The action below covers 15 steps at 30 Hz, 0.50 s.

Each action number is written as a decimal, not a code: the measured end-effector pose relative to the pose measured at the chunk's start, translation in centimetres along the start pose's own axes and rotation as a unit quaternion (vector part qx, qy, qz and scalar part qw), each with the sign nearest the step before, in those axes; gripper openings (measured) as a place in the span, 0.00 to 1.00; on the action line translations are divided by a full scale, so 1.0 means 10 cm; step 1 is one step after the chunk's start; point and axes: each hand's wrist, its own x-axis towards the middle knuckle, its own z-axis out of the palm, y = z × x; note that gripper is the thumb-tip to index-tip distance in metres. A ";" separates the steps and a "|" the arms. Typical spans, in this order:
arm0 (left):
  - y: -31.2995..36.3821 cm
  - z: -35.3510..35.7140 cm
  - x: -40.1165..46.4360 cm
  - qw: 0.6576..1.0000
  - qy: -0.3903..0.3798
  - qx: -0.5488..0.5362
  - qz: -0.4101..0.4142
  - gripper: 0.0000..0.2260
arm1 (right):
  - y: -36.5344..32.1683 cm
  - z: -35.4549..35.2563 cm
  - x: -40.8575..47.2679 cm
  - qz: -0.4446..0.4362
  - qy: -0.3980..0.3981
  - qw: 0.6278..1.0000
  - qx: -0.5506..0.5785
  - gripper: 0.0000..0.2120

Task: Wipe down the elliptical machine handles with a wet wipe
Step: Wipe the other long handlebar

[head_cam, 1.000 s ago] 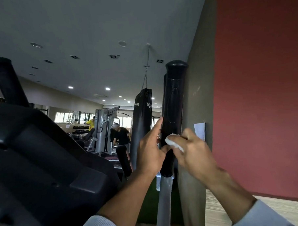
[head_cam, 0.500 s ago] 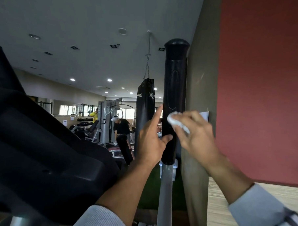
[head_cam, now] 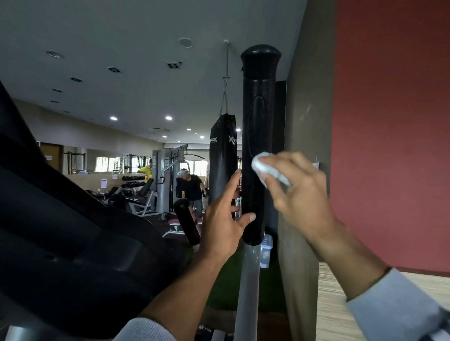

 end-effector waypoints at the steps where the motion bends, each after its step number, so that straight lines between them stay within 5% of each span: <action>1: -0.01 0.01 -0.01 1.000 0.003 -0.005 -0.003 0.46 | 0.05 0.02 -0.12 0.001 -0.016 1.000 0.005 0.13; 6: -0.05 0.02 0.00 1.000 -0.007 -0.008 -0.003 0.47 | 0.20 0.08 -0.58 0.044 -0.089 0.995 0.001 0.15; 12: -0.07 0.06 -0.02 1.000 -0.006 0.000 0.009 0.47 | -0.11 -0.04 -0.06 0.007 0.060 0.998 -0.015 0.11; 15: -0.06 0.05 -0.03 1.000 -0.006 0.005 0.008 0.48 | -0.20 0.00 0.20 -0.027 0.036 0.997 -0.058 0.10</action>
